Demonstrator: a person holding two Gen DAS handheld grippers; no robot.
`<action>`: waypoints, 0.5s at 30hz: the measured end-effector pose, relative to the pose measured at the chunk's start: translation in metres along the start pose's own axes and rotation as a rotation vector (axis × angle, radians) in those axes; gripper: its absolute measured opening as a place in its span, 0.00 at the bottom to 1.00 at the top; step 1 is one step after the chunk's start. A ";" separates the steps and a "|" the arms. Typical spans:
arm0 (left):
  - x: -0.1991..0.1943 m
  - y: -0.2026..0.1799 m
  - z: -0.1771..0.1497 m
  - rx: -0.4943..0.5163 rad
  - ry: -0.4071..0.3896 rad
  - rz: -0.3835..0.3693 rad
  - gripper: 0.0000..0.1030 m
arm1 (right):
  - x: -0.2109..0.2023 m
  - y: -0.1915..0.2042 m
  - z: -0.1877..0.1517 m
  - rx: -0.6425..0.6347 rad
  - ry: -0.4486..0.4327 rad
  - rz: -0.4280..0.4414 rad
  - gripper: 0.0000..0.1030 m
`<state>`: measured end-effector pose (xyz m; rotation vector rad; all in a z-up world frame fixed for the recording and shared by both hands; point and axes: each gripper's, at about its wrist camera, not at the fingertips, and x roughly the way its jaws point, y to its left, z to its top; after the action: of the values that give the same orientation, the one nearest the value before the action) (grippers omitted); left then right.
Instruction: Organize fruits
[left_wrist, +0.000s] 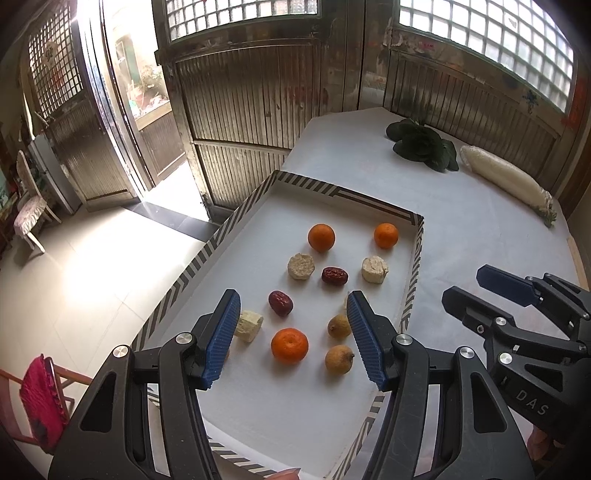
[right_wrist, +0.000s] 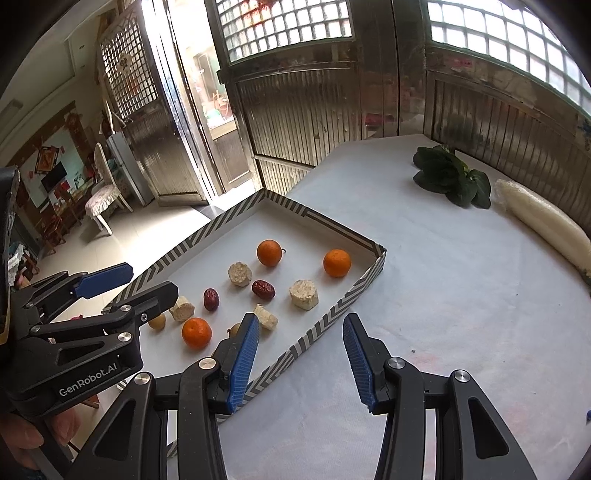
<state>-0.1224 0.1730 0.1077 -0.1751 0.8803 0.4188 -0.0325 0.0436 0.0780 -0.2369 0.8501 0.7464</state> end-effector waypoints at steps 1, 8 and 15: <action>0.000 0.000 0.000 0.000 -0.001 0.000 0.59 | 0.001 0.000 0.000 -0.001 0.002 0.000 0.44; 0.001 0.001 0.002 -0.008 0.003 -0.006 0.59 | 0.002 -0.003 0.001 0.007 -0.003 -0.002 0.44; 0.005 0.000 0.004 -0.003 -0.018 0.030 0.59 | 0.006 -0.009 0.000 0.023 -0.001 -0.005 0.44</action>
<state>-0.1171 0.1757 0.1066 -0.1606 0.8650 0.4489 -0.0234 0.0399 0.0729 -0.2184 0.8567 0.7321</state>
